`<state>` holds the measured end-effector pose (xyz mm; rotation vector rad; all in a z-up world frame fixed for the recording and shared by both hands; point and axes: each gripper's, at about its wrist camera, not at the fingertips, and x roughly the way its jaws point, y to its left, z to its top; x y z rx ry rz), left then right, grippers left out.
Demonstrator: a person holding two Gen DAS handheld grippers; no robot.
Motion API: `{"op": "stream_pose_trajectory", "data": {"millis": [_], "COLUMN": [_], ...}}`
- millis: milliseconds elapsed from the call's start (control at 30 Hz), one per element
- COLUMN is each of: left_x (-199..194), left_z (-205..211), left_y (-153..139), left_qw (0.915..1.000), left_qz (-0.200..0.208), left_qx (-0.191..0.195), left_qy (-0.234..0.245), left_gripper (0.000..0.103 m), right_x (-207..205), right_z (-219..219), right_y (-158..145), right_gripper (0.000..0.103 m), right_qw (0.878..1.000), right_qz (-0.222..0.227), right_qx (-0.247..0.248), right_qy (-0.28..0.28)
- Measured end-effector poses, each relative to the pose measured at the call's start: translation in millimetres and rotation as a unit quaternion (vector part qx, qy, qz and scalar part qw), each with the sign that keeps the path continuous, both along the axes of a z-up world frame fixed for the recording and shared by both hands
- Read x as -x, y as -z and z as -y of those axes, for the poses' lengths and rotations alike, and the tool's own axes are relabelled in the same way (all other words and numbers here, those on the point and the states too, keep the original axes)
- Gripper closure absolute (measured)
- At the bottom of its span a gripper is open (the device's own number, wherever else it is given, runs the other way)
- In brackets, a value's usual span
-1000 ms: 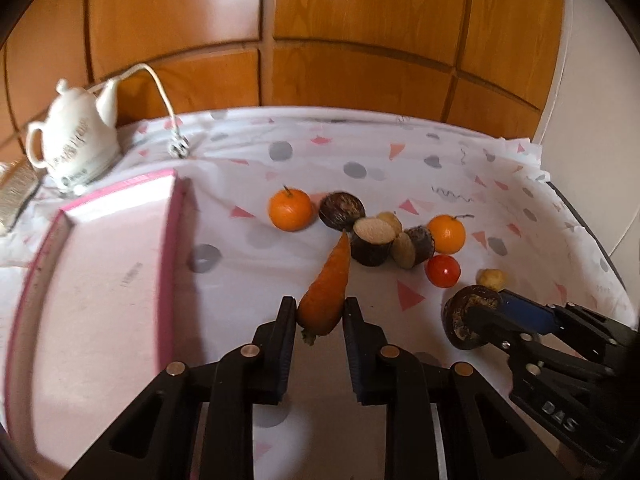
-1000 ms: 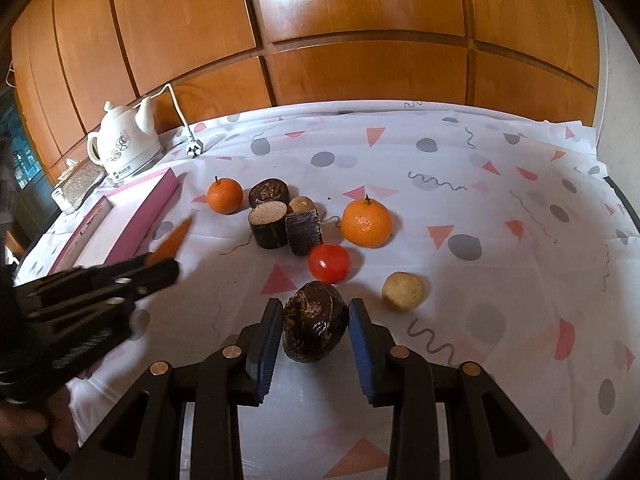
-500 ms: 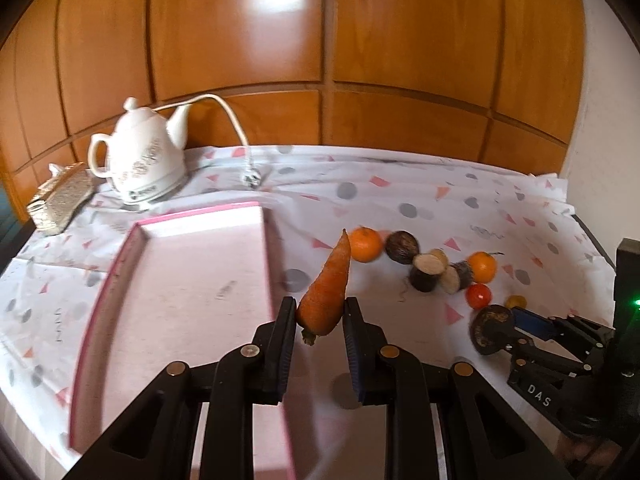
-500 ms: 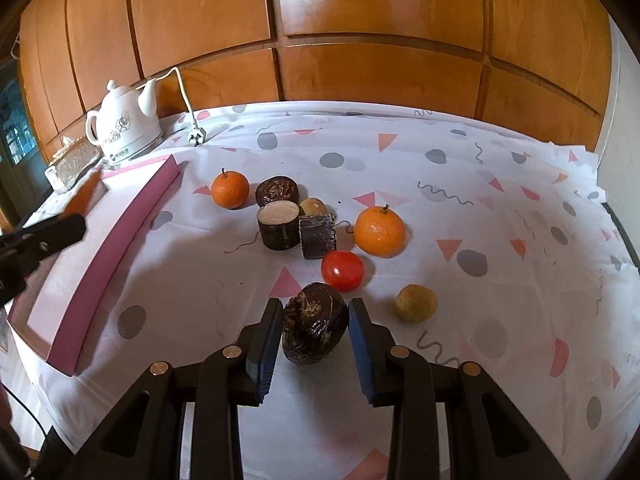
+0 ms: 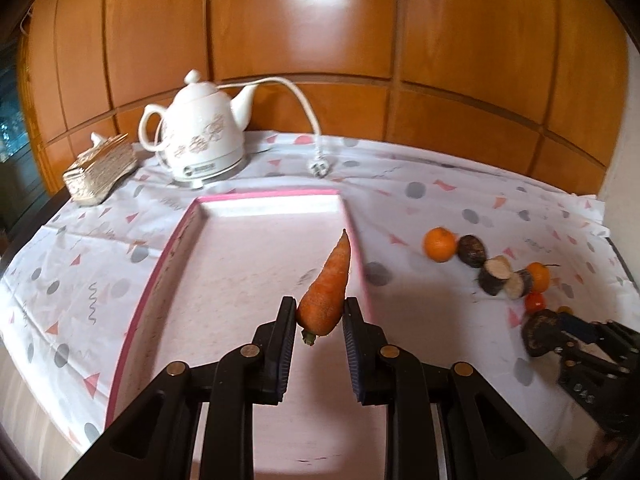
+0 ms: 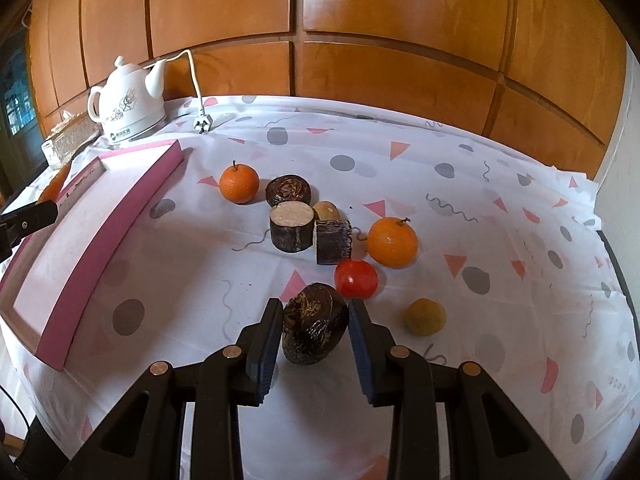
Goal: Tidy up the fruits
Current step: 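Carry the carrot into the pink tray and open the left gripper while the right gripper carries the dark fruit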
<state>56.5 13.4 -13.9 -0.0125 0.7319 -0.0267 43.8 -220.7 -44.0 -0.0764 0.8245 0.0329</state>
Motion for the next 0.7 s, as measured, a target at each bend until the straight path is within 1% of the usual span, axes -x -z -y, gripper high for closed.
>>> {"op": "stream_pose_trajectory", "data": {"millis": [200,300,533,700], "left_x": [-7.3,-4.5,6.2,14.5], "left_z": [-20.8,-27.1,-31.2,-33.7], "left_y": [14.3,15.7,14.2,11.2], "left_qw": [0.9992,0.9989,0.9987,0.9983], "left_qz": [-0.019,-0.018,-0.016,-0.014], "left_qx": [0.001,0.004,0.004,0.011], "left_qy": [-0.034,-0.044,-0.049,-0.055], "left_gripper": [0.078,0.057,0.056,0.049], "right_x": [-3.3,-4.3,-8.3,-14.0], "right_z": [-7.1,-11.4,-33.6,-56.2], "right_y": [-1.3,-2.6,-8.5,-20.2], "right_gripper": [0.07,0.07,0.07,0.07], "right_qw": [1.0,1.0,0.999,0.996], "right_qz": [-0.002,-0.005,0.0,0.009], "right_qx": [0.009,0.004,-0.003,-0.02], "right_qy": [-0.004,-0.011,-0.046,-0.082]}}
